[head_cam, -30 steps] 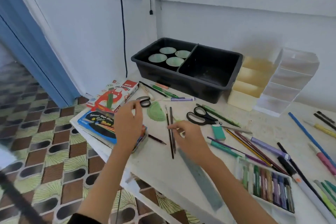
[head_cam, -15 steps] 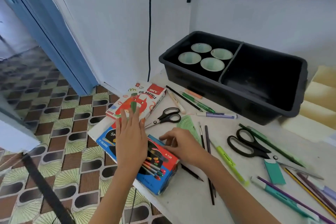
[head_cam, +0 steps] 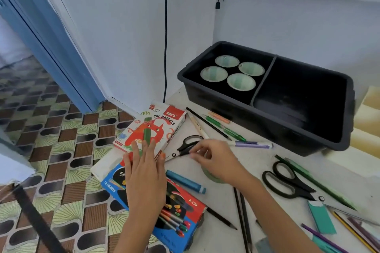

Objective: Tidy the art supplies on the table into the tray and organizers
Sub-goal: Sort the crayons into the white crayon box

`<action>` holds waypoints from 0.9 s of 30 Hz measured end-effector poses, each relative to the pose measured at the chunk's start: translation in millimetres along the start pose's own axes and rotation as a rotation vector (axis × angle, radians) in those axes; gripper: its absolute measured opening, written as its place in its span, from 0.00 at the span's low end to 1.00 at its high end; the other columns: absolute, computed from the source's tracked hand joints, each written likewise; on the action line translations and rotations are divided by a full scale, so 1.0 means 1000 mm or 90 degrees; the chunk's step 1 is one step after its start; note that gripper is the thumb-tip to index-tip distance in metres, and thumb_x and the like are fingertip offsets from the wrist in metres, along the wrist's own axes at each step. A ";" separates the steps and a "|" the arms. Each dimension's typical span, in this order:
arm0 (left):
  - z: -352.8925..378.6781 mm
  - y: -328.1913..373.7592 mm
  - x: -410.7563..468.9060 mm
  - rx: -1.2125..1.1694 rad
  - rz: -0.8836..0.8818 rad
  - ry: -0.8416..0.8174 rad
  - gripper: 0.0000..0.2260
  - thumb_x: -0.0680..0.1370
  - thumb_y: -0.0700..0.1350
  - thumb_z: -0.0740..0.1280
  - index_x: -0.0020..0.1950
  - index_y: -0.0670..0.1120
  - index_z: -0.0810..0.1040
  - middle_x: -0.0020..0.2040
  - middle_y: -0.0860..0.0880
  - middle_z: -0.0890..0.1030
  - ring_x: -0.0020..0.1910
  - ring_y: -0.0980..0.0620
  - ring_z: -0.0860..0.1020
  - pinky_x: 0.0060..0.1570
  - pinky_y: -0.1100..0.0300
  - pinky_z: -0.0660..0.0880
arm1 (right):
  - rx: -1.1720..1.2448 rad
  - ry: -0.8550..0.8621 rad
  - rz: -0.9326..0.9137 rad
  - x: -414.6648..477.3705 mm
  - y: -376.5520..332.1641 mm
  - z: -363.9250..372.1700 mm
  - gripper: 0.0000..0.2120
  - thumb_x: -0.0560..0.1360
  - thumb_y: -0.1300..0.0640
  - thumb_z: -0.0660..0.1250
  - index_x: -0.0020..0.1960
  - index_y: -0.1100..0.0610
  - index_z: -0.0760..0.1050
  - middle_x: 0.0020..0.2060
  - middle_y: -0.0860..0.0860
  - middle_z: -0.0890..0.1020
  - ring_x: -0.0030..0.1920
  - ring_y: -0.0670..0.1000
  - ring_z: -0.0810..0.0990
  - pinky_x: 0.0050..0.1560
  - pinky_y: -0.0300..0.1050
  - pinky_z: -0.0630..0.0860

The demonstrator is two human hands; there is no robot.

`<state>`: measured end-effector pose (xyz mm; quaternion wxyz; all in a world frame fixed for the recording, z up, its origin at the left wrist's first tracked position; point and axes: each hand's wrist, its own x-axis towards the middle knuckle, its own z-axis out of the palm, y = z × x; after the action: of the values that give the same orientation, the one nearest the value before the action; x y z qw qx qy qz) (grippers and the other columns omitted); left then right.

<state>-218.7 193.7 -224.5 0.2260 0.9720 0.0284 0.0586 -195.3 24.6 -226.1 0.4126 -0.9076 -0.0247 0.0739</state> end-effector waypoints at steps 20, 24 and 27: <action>0.044 0.036 0.071 -0.029 0.233 -0.086 0.23 0.82 0.50 0.51 0.77 0.48 0.52 0.77 0.50 0.52 0.76 0.54 0.46 0.68 0.65 0.35 | -0.384 0.281 0.143 0.067 0.029 -0.008 0.16 0.76 0.67 0.59 0.62 0.57 0.73 0.56 0.57 0.74 0.59 0.57 0.69 0.57 0.46 0.66; 0.047 0.034 0.073 -0.076 0.217 -0.083 0.22 0.82 0.48 0.54 0.76 0.47 0.57 0.76 0.48 0.59 0.76 0.52 0.53 0.72 0.60 0.41 | -0.298 0.282 0.174 0.068 0.030 -0.007 0.11 0.80 0.57 0.59 0.59 0.58 0.75 0.56 0.58 0.73 0.58 0.57 0.69 0.56 0.46 0.67; 0.046 0.033 0.073 -0.083 0.207 -0.090 0.21 0.80 0.46 0.57 0.74 0.46 0.62 0.72 0.47 0.66 0.72 0.48 0.62 0.72 0.51 0.56 | -0.111 0.331 0.156 0.062 0.032 -0.009 0.08 0.78 0.62 0.62 0.54 0.62 0.77 0.52 0.61 0.74 0.52 0.59 0.75 0.55 0.49 0.73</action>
<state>-139.4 149.9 -244.0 0.2773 0.9488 -0.1489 0.0280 -133.5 3.1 -251.4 0.3134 -0.9243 0.1853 -0.1142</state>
